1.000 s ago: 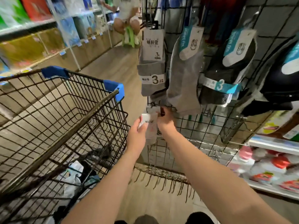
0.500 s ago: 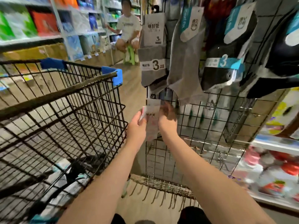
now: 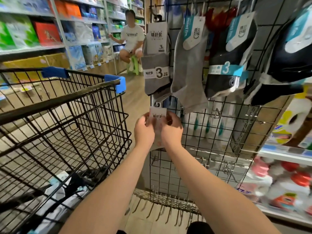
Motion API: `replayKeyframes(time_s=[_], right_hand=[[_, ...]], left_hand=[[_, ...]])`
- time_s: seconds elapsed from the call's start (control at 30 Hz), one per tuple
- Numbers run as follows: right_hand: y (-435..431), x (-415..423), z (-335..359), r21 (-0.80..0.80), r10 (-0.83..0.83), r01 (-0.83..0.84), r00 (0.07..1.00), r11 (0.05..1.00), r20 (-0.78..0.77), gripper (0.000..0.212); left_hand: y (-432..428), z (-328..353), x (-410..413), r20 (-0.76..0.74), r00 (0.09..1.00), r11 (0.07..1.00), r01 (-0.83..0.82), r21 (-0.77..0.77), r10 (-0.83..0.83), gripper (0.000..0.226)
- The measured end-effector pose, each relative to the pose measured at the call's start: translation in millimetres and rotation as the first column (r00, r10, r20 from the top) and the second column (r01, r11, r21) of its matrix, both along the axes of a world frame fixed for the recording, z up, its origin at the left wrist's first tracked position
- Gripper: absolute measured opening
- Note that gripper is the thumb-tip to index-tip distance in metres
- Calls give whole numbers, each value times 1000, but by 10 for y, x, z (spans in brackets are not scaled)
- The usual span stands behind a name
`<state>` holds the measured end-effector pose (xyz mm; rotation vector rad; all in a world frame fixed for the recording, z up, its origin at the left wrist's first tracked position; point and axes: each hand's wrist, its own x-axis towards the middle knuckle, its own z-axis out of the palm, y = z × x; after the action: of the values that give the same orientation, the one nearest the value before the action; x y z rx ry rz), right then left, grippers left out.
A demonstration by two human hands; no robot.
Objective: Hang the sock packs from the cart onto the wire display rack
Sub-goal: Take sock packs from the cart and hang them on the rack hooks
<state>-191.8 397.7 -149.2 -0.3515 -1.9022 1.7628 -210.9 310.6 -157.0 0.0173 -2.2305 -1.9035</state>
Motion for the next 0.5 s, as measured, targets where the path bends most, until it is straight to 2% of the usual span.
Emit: replayKeyframes(time_s=[0.17, 0.3, 0.4, 0.43, 0.5], right_hand=[[-54, -166, 45, 97, -28, 26, 999, 995, 18, 26], [-79, -234, 12, 78, -55, 48, 994, 996, 98, 25], [-84, -200, -26, 68, -48, 39, 991, 997, 128, 23], [-90, -162, -6, 84, -44, 31, 987, 996, 153, 23], [-120, -65, 27, 128, -68, 41, 973, 991, 219, 28]], left_hand=[[47, 19, -107, 28, 997, 997, -76, 24, 75, 28], [89, -12, -169, 64, 997, 982, -53, 179, 42, 25], [82, -65, -191, 56, 998, 999, -17, 42, 15, 27], [74, -74, -178, 86, 996, 998, -4, 60, -1, 30], [50, -51, -81, 150, 988, 999, -26, -27, 29, 44]])
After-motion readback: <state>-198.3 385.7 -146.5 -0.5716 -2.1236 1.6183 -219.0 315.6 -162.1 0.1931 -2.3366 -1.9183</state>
